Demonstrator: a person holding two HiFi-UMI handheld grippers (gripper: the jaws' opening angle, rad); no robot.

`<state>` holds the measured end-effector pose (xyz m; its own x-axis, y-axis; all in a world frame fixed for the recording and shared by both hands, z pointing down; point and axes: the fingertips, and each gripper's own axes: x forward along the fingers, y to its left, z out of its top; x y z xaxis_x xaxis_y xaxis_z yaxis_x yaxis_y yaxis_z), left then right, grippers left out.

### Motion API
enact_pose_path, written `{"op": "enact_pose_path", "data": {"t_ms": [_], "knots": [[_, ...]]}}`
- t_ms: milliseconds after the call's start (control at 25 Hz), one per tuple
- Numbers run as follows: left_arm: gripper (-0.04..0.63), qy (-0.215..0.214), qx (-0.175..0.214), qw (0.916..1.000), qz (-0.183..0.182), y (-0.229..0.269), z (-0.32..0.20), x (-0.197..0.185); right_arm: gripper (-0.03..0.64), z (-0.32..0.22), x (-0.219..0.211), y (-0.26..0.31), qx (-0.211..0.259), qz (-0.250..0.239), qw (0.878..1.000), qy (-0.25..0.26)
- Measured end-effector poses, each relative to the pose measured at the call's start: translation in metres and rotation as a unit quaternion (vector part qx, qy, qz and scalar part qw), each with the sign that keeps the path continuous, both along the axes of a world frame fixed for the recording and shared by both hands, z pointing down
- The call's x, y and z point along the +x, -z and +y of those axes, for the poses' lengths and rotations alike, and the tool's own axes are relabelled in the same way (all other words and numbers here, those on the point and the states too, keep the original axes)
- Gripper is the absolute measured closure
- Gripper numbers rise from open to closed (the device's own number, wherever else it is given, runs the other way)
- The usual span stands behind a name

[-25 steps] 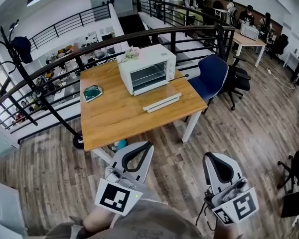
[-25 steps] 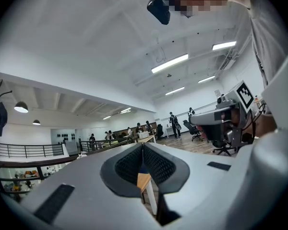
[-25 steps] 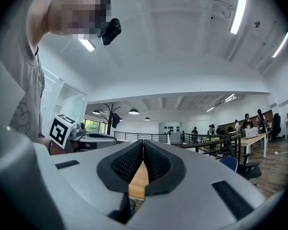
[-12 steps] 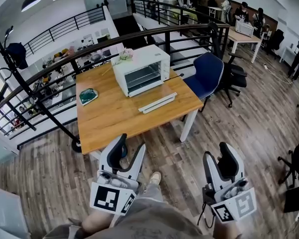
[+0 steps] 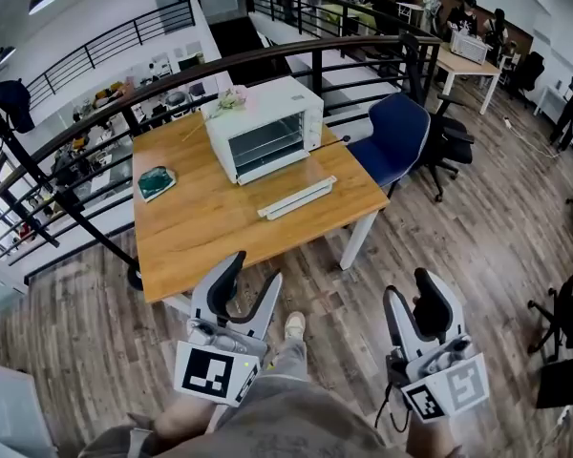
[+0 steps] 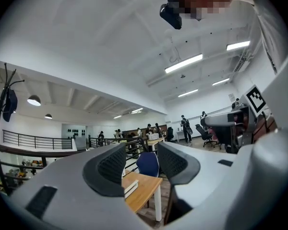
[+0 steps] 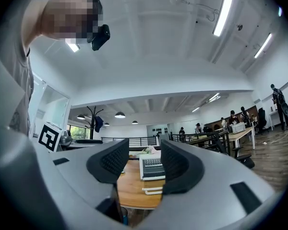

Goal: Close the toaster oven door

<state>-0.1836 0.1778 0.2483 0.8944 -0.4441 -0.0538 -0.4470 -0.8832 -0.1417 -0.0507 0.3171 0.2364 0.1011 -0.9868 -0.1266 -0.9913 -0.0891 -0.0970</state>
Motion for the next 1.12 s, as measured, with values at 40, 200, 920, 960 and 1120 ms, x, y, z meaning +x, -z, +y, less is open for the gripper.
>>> {"op": "enact_pose_path", "data": {"t_ms": [40, 200, 920, 960, 1120], "knots": [[0.377, 0.001, -0.005, 1.0000, -0.002, -0.003, -0.009, 0.005, 0.410, -0.008, 0.005, -0.002, -0.004, 0.001, 1.000, 0.000], [0.377, -0.001, -0.015, 0.9999, -0.007, -0.010, -0.044, 0.027, 0.410, -0.046, 0.026, -0.009, -0.020, 0.004, 1.000, 0.004], [0.377, 0.011, -0.050, 0.9983, -0.029, -0.028, -0.245, 0.120, 0.410, -0.263, 0.125, -0.015, -0.068, 0.005, 0.998, 0.014], [0.377, 0.011, -0.048, 0.9983, -0.033, -0.029, -0.254, 0.124, 0.411, -0.273, 0.128, -0.016, -0.068, 0.003, 0.998, 0.016], [0.377, 0.017, -0.041, 0.9981, -0.042, -0.032, -0.283, 0.136, 0.410, -0.306, 0.143, -0.020, -0.073, -0.001, 0.997, 0.022]]}}
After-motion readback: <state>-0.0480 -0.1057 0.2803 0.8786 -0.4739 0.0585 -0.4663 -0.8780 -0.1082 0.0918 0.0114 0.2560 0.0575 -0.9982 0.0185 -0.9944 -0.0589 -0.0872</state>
